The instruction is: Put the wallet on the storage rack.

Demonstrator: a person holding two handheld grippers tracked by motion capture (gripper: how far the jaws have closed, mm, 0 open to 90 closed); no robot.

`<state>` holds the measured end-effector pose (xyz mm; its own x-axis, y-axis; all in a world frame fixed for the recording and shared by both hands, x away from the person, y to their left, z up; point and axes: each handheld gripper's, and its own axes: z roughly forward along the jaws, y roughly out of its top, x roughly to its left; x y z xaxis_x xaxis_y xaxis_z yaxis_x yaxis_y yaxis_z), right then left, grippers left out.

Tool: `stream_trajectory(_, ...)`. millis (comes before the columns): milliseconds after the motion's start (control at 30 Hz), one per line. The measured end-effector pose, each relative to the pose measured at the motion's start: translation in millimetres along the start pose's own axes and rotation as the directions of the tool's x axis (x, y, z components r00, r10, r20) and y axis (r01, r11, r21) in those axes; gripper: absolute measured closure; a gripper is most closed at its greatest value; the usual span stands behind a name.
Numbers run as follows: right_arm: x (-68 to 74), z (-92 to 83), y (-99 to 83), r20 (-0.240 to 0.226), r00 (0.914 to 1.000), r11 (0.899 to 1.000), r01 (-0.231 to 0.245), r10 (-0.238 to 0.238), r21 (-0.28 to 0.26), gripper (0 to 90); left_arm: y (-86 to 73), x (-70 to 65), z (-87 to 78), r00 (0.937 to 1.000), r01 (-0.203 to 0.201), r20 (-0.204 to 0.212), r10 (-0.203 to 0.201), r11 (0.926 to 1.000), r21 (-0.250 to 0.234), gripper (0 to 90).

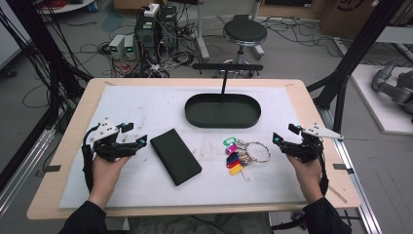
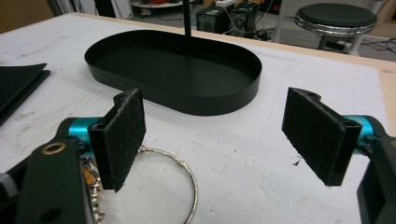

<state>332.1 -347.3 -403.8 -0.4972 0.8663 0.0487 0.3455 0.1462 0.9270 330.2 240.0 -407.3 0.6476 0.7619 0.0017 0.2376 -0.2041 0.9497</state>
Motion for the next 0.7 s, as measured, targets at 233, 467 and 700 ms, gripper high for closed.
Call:
stream_trajectory(233, -2.8, -1.1, -0.7, 0.006, 0.9998, 1.0, -0.02, 0.02, -0.002, 25.2, -1.3, 0.5, -1.6, 1.0, 0.004, -0.008, -0.004, 1.0, -0.007, 26.9)
stream_trajectory(467, -4.8, -1.1, -6.6, -0.001, 0.9989, 0.999, -0.046, 0.046, 0.027, 35.7, -0.2, 1.1, -2.5, 0.9995, -0.009, -0.029, 0.008, 0.9996, -0.025, 27.6)
stream_trajectory(700, -6.7, -3.7, -13.9, 0.007, 0.9976, 0.995, -0.069, 0.068, 0.068, 48.6, -0.4, 1.3, 2.2, 0.9993, -0.007, -0.037, 0.005, 0.9992, -0.038, 27.6)
